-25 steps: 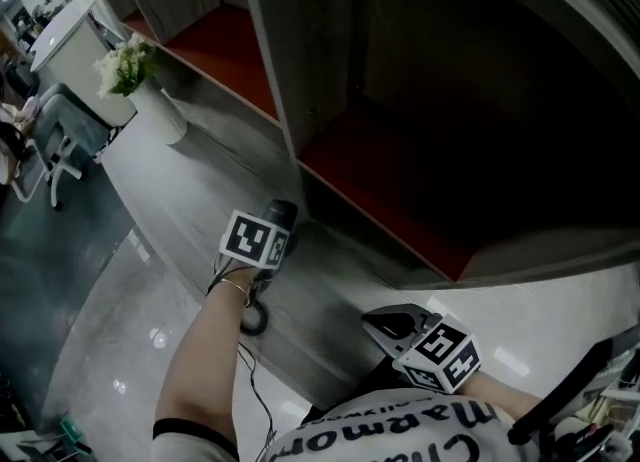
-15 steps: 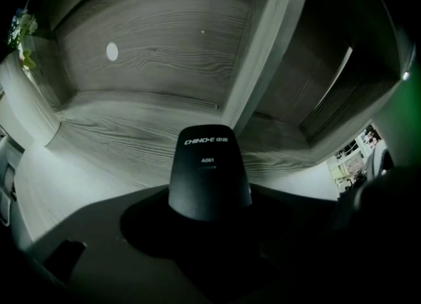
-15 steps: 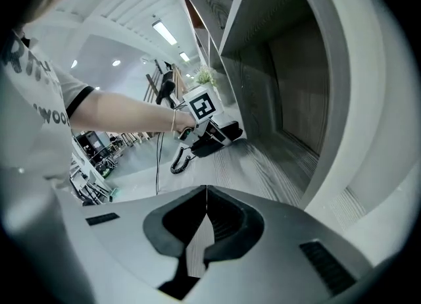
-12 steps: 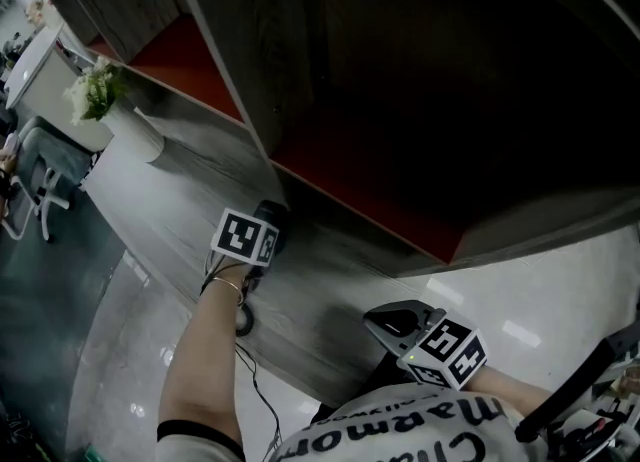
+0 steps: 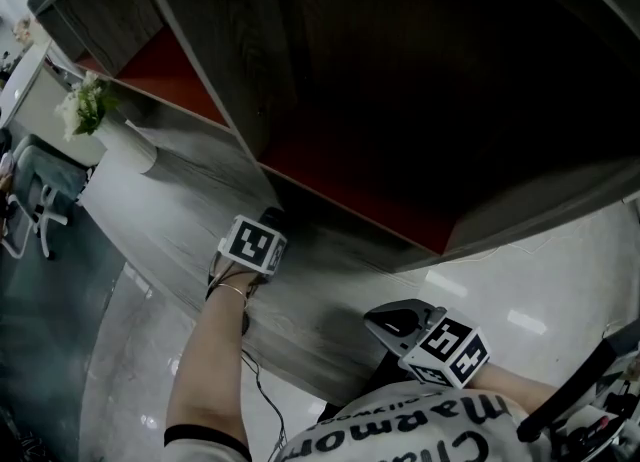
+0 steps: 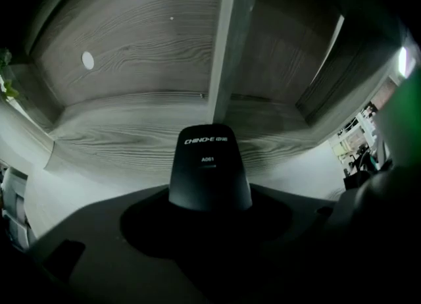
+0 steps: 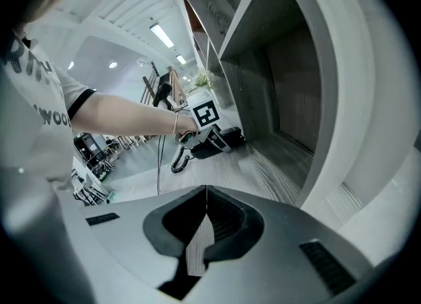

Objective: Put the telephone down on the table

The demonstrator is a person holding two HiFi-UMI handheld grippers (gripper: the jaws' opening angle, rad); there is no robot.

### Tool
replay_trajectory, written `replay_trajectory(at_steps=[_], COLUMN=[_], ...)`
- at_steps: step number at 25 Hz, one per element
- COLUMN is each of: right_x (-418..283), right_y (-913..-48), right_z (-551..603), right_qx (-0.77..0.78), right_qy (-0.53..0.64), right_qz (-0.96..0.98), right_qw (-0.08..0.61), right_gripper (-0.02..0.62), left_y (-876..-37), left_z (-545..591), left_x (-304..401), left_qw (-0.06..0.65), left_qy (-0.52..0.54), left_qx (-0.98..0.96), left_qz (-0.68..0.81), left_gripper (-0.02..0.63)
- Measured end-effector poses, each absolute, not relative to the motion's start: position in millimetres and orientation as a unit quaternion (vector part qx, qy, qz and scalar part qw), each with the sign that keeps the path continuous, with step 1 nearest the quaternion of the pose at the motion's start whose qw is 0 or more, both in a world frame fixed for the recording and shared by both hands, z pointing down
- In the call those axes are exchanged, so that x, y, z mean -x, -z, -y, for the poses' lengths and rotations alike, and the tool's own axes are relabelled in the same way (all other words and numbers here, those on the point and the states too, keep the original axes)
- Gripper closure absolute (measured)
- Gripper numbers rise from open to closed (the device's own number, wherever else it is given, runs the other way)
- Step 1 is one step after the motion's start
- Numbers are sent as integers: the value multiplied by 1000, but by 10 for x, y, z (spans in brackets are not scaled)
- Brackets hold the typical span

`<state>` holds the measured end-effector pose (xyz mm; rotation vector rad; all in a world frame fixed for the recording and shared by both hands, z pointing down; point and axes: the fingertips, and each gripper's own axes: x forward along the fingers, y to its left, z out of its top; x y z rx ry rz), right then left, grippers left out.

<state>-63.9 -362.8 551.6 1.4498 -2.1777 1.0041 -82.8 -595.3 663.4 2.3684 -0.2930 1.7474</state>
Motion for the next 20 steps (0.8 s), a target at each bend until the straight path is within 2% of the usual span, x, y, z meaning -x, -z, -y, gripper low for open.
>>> replay_trajectory(at_steps=[20], right_x=[658], right_y=[-5578], right_z=[3513], right_qx=[-497], right_qy=[-365], right_qz=[769], right_qw=[169], right_gripper=[583], left_y=[-6631], left_z=[5877], left_x=[818], left_qw=[83], left_qy=[-575], left_qx=[-810], left_qz=[80], left_gripper=[330])
